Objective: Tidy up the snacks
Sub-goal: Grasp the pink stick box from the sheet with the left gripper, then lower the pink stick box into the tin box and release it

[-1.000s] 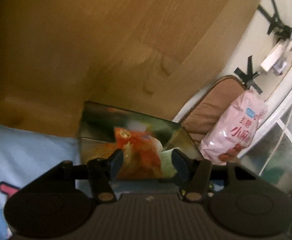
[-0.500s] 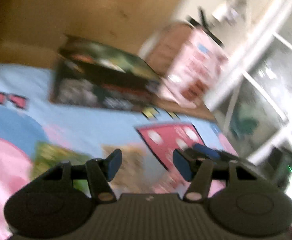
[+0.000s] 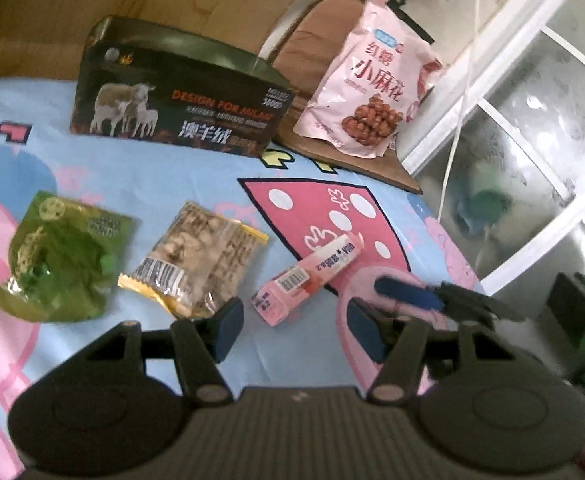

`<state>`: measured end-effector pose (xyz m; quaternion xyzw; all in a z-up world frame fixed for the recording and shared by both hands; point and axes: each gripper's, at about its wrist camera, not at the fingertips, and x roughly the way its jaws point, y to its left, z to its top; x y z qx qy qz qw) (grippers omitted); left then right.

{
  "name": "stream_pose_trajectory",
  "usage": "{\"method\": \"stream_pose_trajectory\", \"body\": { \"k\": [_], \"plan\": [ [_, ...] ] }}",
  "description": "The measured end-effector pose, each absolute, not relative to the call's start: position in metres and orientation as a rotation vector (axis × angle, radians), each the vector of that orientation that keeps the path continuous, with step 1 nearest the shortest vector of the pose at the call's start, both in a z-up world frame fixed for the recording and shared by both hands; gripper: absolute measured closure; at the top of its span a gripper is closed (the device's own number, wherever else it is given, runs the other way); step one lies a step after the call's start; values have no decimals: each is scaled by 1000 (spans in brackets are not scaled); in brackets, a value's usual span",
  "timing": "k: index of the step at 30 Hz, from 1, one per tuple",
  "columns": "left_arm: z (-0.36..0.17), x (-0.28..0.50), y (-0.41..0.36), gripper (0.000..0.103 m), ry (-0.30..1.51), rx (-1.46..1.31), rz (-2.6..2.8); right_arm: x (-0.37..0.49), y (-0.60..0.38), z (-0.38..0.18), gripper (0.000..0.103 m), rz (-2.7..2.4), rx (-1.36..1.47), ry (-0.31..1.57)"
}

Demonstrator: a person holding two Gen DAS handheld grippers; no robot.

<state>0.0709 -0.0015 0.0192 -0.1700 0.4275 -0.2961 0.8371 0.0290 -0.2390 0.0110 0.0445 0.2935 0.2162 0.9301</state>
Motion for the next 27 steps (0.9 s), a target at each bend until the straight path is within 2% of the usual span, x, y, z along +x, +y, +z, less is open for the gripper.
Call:
{"method": "stream_pose_trajectory", "body": {
  "k": [1, 3, 12, 14, 23, 27],
  "plan": [
    [18, 72, -3, 44, 912, -368, -623, 36, -243, 10, 50, 416, 102, 603],
    [15, 75, -7, 44, 924, -381, -611, 49, -250, 8, 39, 373, 129, 597],
    [9, 90, -15, 48, 926, -403, -591, 78, -244, -2, 30, 487, 88, 632],
    [9, 90, -12, 52, 927, -407, -589, 75, -240, 0, 30, 479, 58, 621],
    [10, 89, -11, 53, 922, -402, -572, 87, -234, -3, 33, 485, 9, 627],
    [16, 81, -1, 53, 915, -405, -571, 73, -220, -1, 51, 440, -107, 609]
  ]
}}
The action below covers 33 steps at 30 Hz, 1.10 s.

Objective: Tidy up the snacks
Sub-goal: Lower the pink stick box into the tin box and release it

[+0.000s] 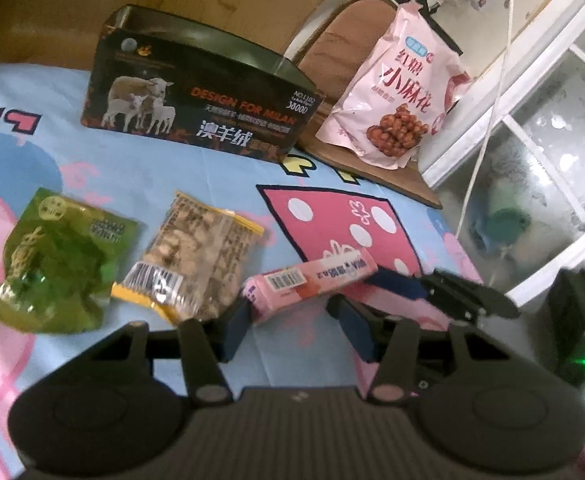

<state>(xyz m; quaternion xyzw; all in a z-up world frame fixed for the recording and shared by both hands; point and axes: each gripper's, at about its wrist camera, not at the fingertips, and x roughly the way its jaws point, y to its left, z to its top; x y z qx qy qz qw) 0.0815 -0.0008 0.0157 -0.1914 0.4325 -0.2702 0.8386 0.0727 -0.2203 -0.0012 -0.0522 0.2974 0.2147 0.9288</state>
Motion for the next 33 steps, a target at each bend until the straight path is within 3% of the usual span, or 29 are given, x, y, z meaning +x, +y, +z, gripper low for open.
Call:
{"method": "stream_pose_trajectory", "body": {
  "k": [8, 19, 27, 31, 33],
  "plan": [
    [64, 75, 9, 53, 784, -332, -636, 45, -221, 16, 54, 415, -65, 533],
    [99, 182, 34, 53, 689, -379, -490, 135, -195, 59, 54, 372, -21, 377],
    [69, 245, 32, 43, 750, -425, -414, 212, -185, 52, 48, 304, -16, 423],
    [67, 223, 45, 40, 702, -448, -453, 195, -197, 51, 47, 290, 32, 398],
    [72, 203, 51, 31, 678, -451, -470, 175, -203, 49, 45, 300, 54, 381]
  ]
}}
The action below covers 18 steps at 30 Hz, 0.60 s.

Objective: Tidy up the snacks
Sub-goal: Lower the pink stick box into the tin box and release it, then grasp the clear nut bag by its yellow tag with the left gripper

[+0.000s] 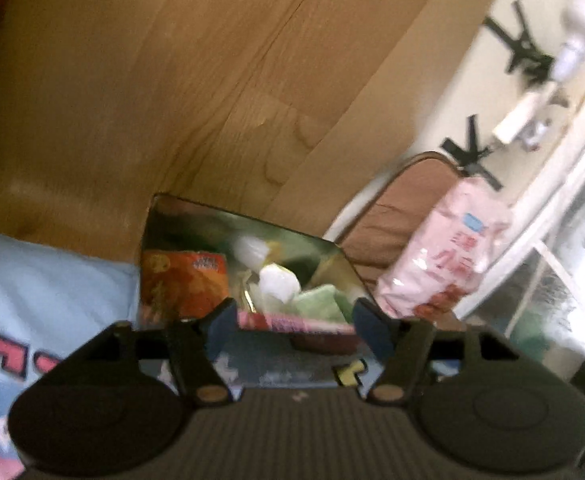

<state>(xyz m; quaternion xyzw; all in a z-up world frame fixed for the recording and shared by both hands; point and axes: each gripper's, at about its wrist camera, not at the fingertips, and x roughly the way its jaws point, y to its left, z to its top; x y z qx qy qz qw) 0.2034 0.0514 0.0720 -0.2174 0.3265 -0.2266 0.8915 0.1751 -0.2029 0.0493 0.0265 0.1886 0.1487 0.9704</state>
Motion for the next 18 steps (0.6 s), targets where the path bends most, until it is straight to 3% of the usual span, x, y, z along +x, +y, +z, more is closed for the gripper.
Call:
{"method": "stream_pose_trajectory", "body": {
  "k": [2, 8, 14, 18],
  "plan": [
    [74, 183, 57, 27, 659, -474, -503, 158, -210, 44, 45, 345, 92, 402],
    [55, 115, 63, 31, 736, -529, -574, 146, -207, 14, 46, 536, 202, 638],
    [25, 69, 69, 31, 835, -602, -544, 153, -192, 4, 70, 601, 263, 744],
    [6, 68, 71, 31, 892, -639, -496, 141, -190, 4, 78, 613, 259, 759]
  ]
}}
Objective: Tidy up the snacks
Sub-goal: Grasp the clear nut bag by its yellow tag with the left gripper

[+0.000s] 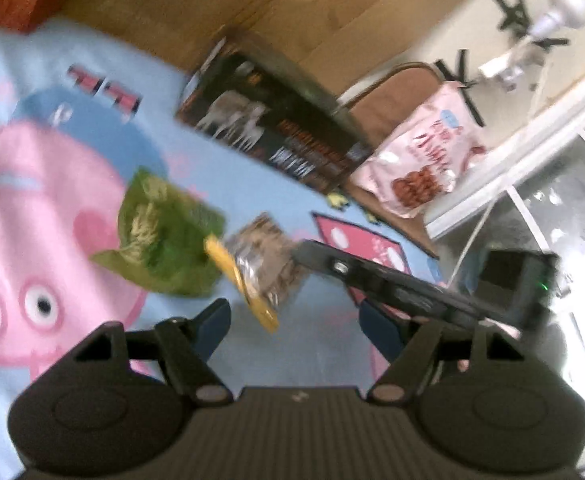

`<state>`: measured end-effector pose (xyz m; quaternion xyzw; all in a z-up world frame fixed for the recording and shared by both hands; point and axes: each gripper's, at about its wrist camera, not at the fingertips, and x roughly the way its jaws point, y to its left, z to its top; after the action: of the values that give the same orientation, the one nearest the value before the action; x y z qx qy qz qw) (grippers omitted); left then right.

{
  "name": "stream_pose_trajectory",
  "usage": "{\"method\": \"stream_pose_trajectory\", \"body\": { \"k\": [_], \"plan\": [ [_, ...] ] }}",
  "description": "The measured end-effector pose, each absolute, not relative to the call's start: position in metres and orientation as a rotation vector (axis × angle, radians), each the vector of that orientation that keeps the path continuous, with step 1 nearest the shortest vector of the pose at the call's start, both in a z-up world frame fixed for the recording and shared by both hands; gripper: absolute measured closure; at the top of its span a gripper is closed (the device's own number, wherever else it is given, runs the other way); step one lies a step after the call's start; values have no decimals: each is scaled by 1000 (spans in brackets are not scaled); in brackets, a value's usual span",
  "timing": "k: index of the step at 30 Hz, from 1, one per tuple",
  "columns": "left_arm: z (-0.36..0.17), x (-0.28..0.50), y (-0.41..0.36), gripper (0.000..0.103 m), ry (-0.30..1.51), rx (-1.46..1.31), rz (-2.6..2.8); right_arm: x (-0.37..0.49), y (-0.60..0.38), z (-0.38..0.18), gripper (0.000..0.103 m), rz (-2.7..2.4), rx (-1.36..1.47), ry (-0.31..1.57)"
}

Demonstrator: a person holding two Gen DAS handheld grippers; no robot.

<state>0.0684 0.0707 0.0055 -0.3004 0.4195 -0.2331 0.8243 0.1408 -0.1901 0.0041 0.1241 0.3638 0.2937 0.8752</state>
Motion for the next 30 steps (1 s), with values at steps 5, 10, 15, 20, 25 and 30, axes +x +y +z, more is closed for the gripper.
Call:
{"method": "stream_pose_trajectory", "body": {
  "k": [5, 10, 15, 20, 25, 30],
  "plan": [
    [2, 70, 73, 33, 888, -654, -498, 106, -191, 4, 78, 661, 238, 758],
    [17, 69, 79, 32, 842, -625, -498, 80, -191, 8, 59, 639, 148, 693],
    [25, 81, 86, 31, 814, -609, -455, 88, -180, 7, 52, 630, 100, 681],
    [17, 100, 82, 32, 844, -574, -438, 95, -165, 6, 50, 627, 32, 673],
    [6, 114, 67, 42, 888, -575, -475, 92, -144, 2, 47, 614, -117, 624],
    [8, 118, 41, 45, 876, -489, -497, 98, -151, 2, 60, 583, -86, 626]
  ]
}}
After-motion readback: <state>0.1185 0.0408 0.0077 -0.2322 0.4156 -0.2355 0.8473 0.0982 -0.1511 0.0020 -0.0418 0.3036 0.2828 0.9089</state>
